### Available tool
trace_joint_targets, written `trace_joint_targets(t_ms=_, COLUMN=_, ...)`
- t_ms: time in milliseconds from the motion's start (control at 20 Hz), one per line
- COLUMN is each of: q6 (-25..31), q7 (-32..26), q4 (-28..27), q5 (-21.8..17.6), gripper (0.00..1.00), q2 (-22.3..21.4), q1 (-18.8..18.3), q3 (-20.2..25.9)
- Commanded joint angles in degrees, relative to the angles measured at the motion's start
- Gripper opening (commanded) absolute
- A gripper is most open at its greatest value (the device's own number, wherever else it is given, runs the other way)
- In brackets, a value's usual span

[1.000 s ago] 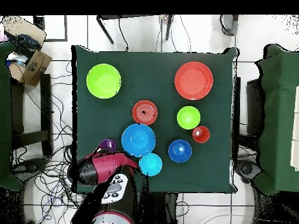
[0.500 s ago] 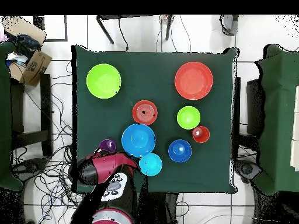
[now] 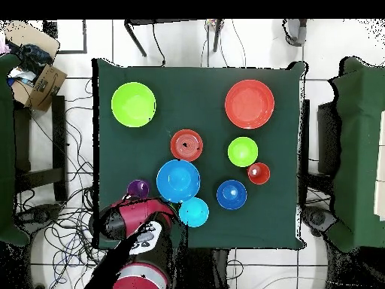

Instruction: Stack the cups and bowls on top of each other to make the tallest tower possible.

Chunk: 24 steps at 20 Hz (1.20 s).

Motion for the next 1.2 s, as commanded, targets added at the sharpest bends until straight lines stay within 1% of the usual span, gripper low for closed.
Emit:
trace_joint_targets(t_ms=50, q6=-3.8, q7=6.5, q4=-4.1, q5=2.2, gripper=1.0, q2=2.1, q1=0.9, q3=2.8)
trace_joint_targets(t_ms=400, q6=-3.1, q7=6.3, q4=-5.0, q5=2.5, gripper=1.0, q2=2.4, q1=1.0, q3=2.9)
trace_joint_targets(t_ms=500, q6=-3.4, q7=6.3, q4=-5.1, q5=2.6, gripper=1.0, q2=2.6, q1=1.0, q3=3.0)
trace_joint_targets(t_ms=550, q6=-3.6, q7=6.7, q4=-5.2, q5=2.8, gripper=1.0, q2=2.8, q1=1.6, q3=3.0)
trace_joint_targets(t_ms=800, q6=-5.0, q7=6.9, q4=-5.6, q5=3.1, gripper=1.0, q2=3.0, q1=1.1, q3=4.0)
trace_joint_targets(t_ms=1000, q6=-6.7, q7=6.8, q4=-4.3, q5=3.4, gripper=1.0, q2=1.6, q1=-1.8, q3=7.6)
trace_joint_targets(t_ms=1200, q6=-8.0, q7=7.3, q4=-4.4, q5=4.1, gripper=1.0, q2=1.2, q1=-2.8, q3=8.6)
